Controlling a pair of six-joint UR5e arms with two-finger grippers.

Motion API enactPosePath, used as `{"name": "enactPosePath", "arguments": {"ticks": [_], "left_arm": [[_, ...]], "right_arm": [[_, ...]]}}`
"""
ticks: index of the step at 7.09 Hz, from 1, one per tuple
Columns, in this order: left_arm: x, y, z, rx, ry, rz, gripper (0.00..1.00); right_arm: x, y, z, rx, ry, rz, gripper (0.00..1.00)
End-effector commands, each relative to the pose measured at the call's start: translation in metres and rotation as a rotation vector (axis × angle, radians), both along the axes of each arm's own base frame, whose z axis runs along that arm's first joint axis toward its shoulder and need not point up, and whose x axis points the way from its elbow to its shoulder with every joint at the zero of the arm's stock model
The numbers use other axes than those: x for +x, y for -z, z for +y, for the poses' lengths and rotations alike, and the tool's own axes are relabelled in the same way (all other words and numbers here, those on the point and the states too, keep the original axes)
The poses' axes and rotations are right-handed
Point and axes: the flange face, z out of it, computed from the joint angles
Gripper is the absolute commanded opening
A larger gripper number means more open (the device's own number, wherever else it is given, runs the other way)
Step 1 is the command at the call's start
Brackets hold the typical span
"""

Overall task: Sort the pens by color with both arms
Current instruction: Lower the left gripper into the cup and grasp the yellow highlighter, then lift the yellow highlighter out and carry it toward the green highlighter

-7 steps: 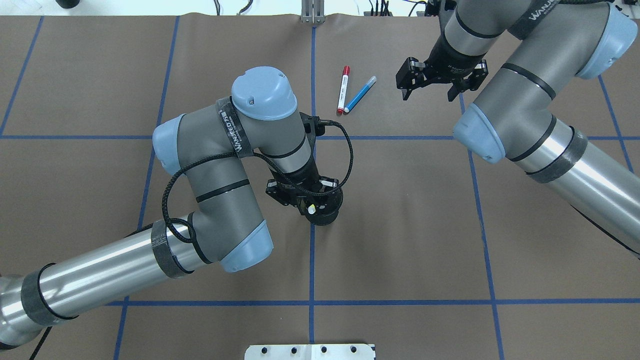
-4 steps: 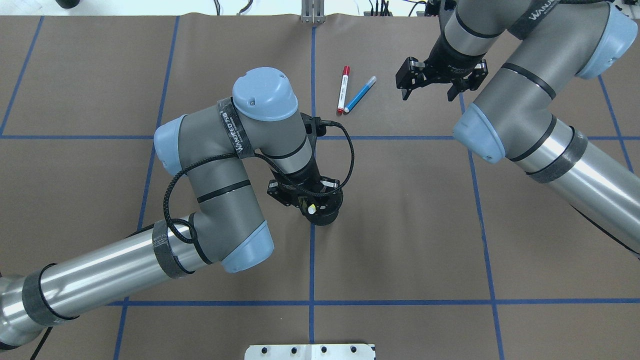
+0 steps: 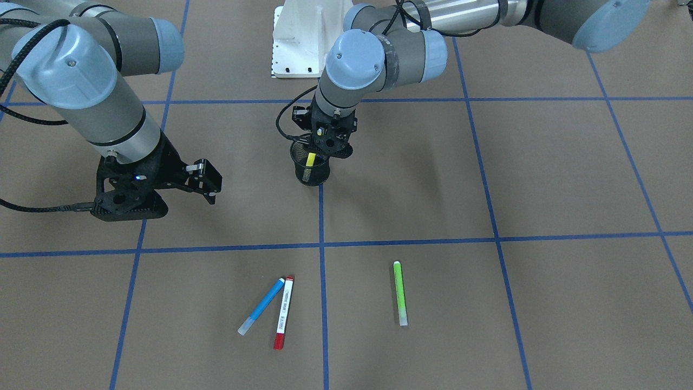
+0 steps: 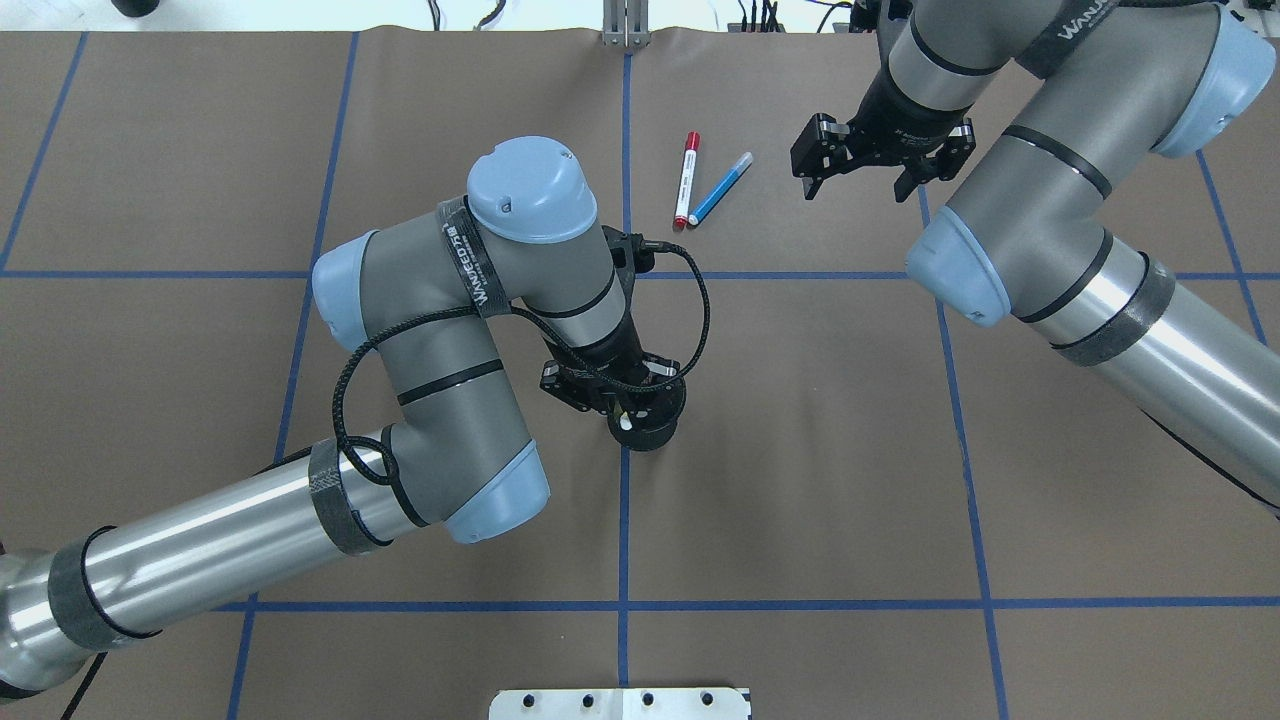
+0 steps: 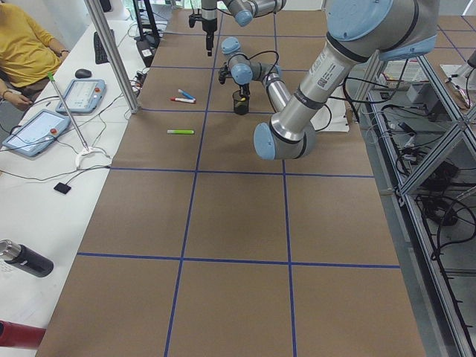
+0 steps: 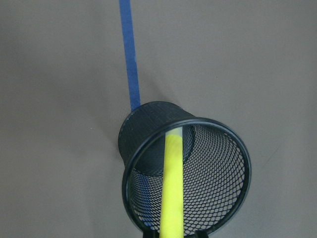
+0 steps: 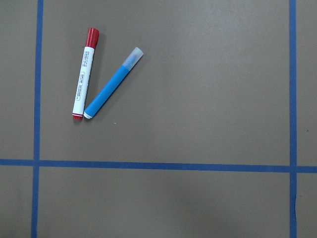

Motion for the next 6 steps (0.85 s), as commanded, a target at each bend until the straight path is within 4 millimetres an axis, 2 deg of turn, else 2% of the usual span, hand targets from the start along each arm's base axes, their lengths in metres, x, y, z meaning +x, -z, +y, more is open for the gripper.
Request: {"name": "enactPosePath", "arguments": {"ticks": [1, 2, 3, 4, 6], "left_arm": [[-0.002, 0.002, 0.001, 0.004, 0.000, 0.006, 0.00], [-0.003, 0.003, 0.001, 0.007, 0.001, 0.009, 0.00], [-0.011, 0.012, 0.004, 0.017, 0.003, 0.028, 0.00], [-0.030, 0.024, 0.005, 0.034, 0.014, 0.057, 0.00], [-0.082, 0.032, -0.008, 0.057, 0.057, 0.106, 0.00]], "right_arm": [[0.000, 0.000, 0.000, 0.002, -0.001, 0.000, 1.00], [0.001, 0.003, 0.001, 0.005, 0.000, -0.004, 1.00], [0.001, 0.004, 0.001, 0.008, 0.000, -0.006, 1.00], [0.001, 0.004, 0.002, 0.008, -0.001, -0.005, 1.00], [0.001, 0.004, 0.001, 0.008, -0.001, -0.005, 1.00]]}}
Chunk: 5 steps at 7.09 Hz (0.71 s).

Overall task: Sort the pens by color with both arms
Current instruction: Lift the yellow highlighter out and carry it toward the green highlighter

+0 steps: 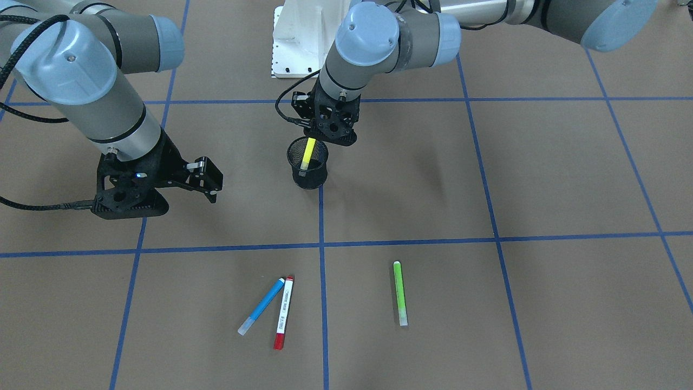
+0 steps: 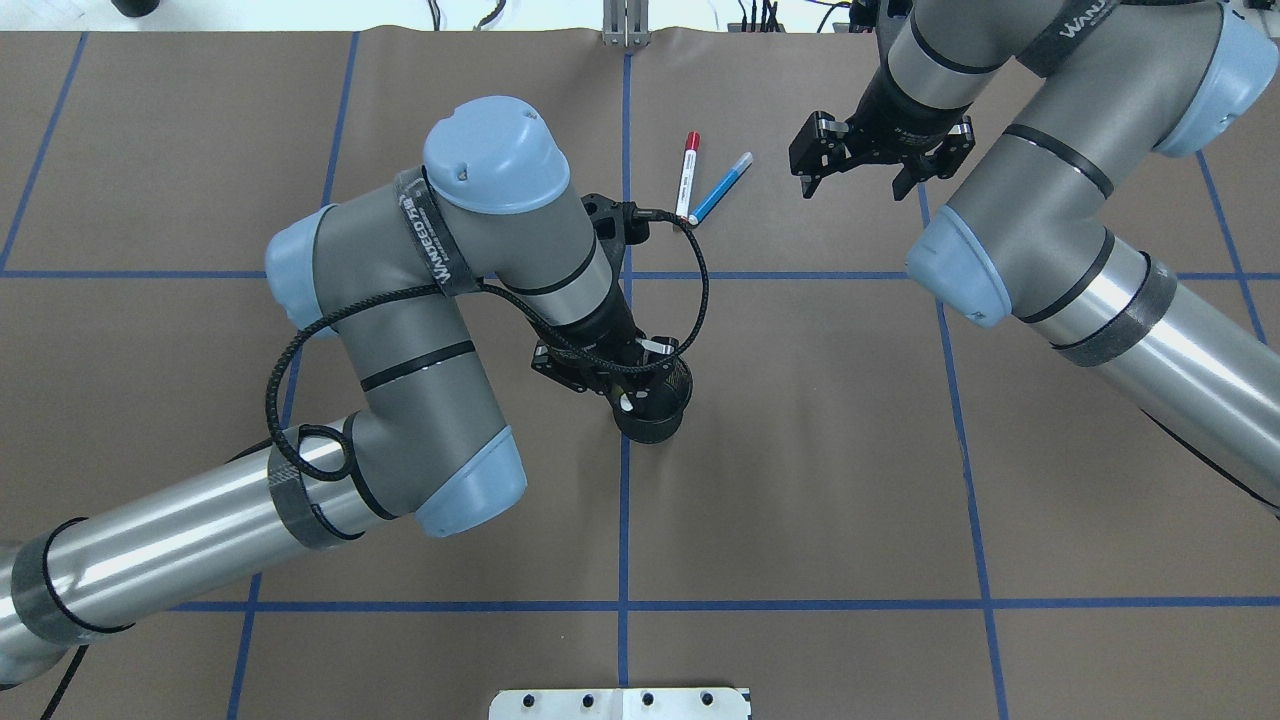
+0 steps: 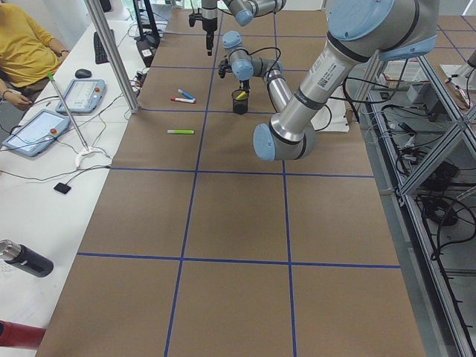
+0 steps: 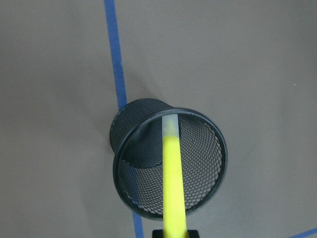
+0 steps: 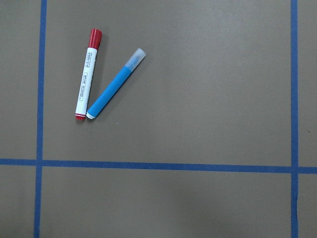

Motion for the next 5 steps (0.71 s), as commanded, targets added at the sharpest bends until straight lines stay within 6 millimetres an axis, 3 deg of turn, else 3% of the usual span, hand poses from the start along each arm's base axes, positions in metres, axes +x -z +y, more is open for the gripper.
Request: {"name": "enactPosePath", "arguments": {"ticks": [1, 2, 3, 5], "left_arm": [[-0.069, 0.008, -0.020, -0.004, 0.024, 0.070, 0.00], [-0.115, 0.010, -0.034, -0.022, 0.027, 0.116, 0.00], [-0.147, 0.011, -0.040, -0.012, 0.063, 0.135, 0.00], [-0.180, 0.006, -0.066, 0.011, 0.183, 0.113, 0.00]], "right_arm": [[0.000, 0.002, 0.000, 0.003, 0.000, -0.002, 1.00], [0.000, 0.002, 0.001, 0.005, 0.000, -0.004, 1.00], [0.001, 0.003, 0.002, 0.008, -0.001, -0.005, 1.00], [0.001, 0.003, 0.002, 0.005, -0.004, -0.005, 1.00]]}}
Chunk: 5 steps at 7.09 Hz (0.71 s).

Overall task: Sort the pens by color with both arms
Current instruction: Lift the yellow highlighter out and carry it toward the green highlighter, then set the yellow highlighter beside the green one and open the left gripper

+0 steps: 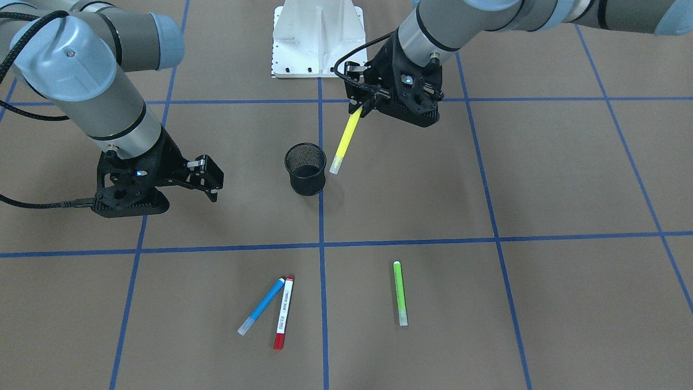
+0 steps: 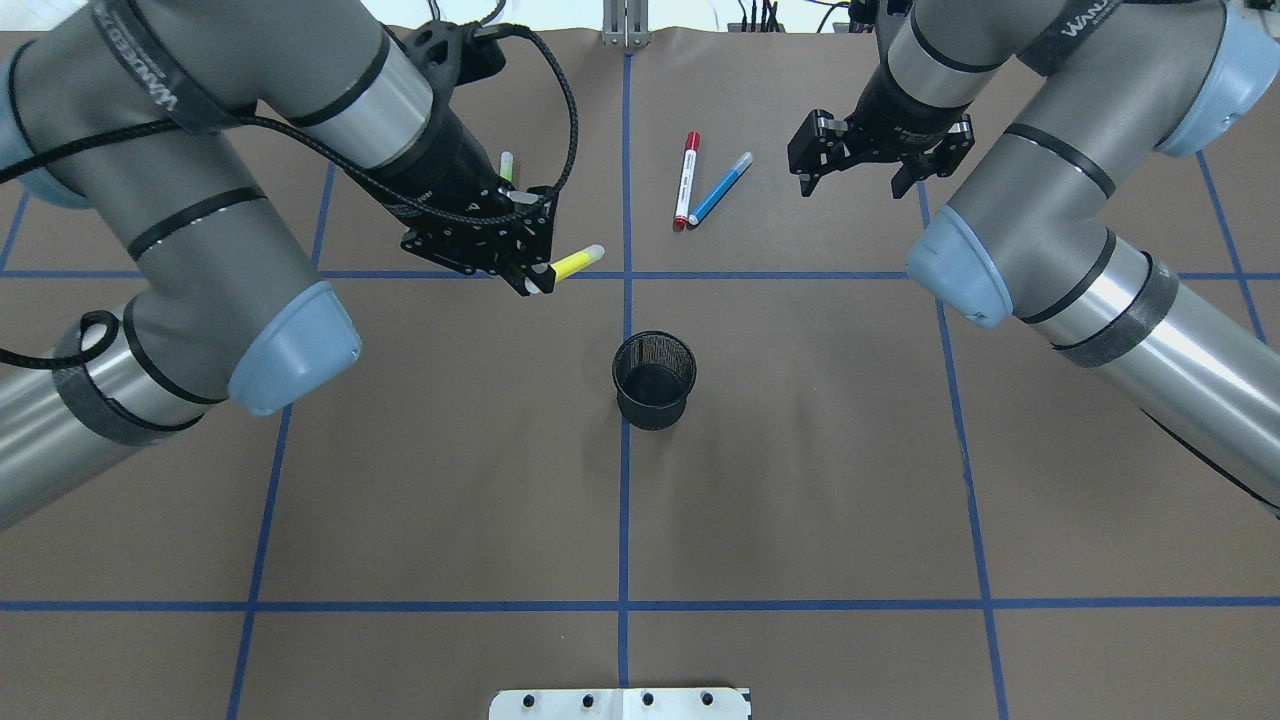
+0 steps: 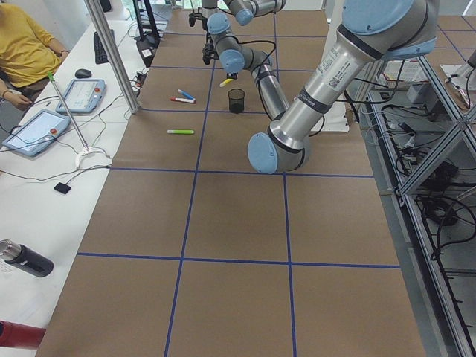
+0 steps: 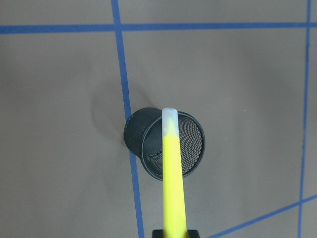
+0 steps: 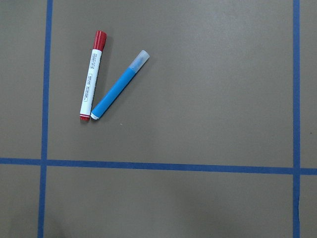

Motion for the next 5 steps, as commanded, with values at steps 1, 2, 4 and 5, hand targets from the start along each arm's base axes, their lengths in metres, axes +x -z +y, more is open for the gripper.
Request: {"name": "enactPosePath", "arguments": {"ticks": [1, 2, 4, 5], "left_arm": [[-0.022, -0.022, -0.027, 0.023, 0.166, -0.069, 0.00], [-0.020, -0.035, -0.041, 0.013, 0.249, -0.117, 0.00], [-0.012, -0.057, -0.069, 0.044, 0.373, -0.183, 0.00], [-0.002, -0.072, -0.088, 0.077, 0.415, -0.174, 0.00]], "right_arm": [[0.000, 0.000, 0.000, -0.001, -0.002, -0.001, 1.00], [0.000, 0.000, 0.000, 0.001, -0.002, 0.000, 1.00], [0.000, 0.000, 0.000, 0.000, -0.003, 0.000, 1.00], [0.000, 0.000, 0.000, -0.001, -0.003, 0.001, 1.00]]}}
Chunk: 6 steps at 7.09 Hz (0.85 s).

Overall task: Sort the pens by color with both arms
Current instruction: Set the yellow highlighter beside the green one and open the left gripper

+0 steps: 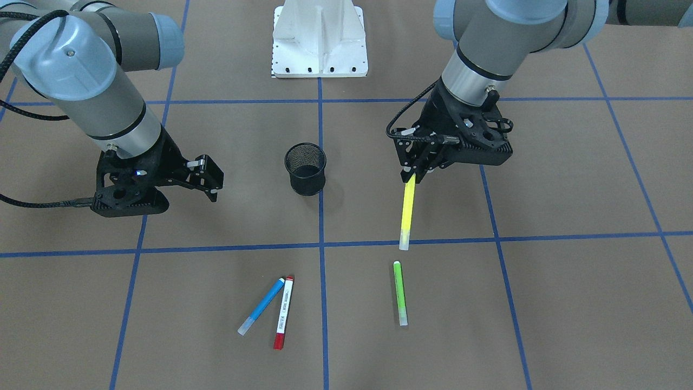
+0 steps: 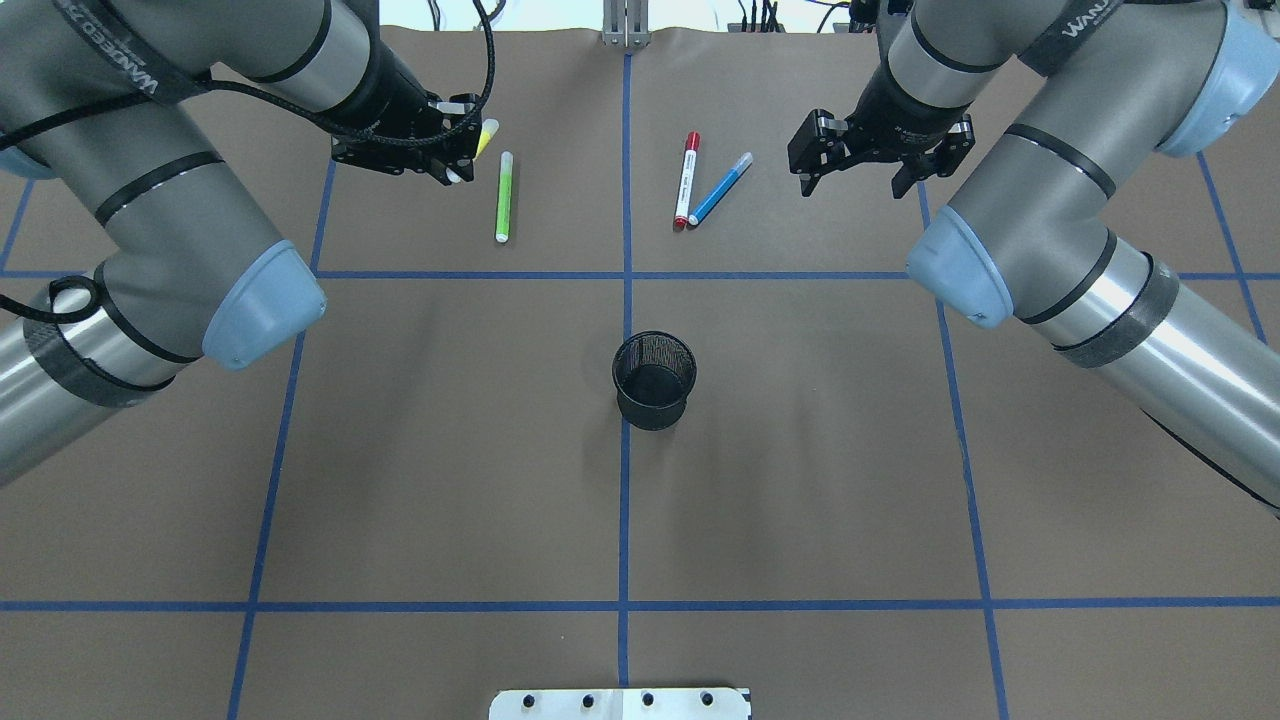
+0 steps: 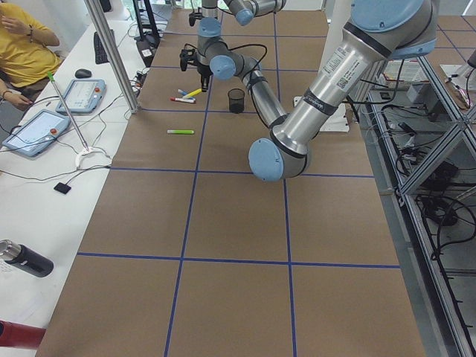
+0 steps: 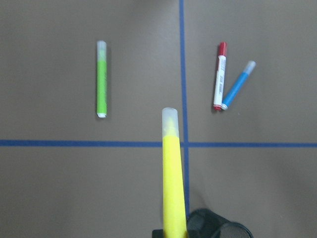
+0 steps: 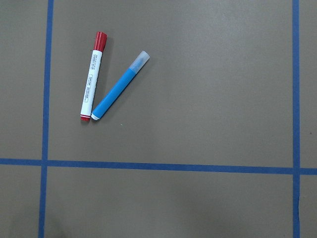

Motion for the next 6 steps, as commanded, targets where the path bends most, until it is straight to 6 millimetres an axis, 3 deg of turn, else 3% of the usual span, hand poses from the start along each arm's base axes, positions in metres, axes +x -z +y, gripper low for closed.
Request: {"name": "enactPosePath", "arguments": {"ticks": [1, 4, 6], "left_arm": [[0.020, -0.038, -0.041, 0.077, 0.102, -0.011, 0.00], [0.033, -0.106, -0.068, 0.138, 0.217, 0.012, 0.00], [0.049, -0.150, -0.064, 0.170, 0.272, -0.025, 0.00]], "right_arm": [[0.000, -0.002, 0.000, 0.000, -0.001, 0.004, 1.00], [-0.001, -0.002, -0.001, 0.000, -0.001, 0.007, 1.00], [-0.002, -0.003, 0.000, 0.001, -0.001, 0.008, 1.00]]}}
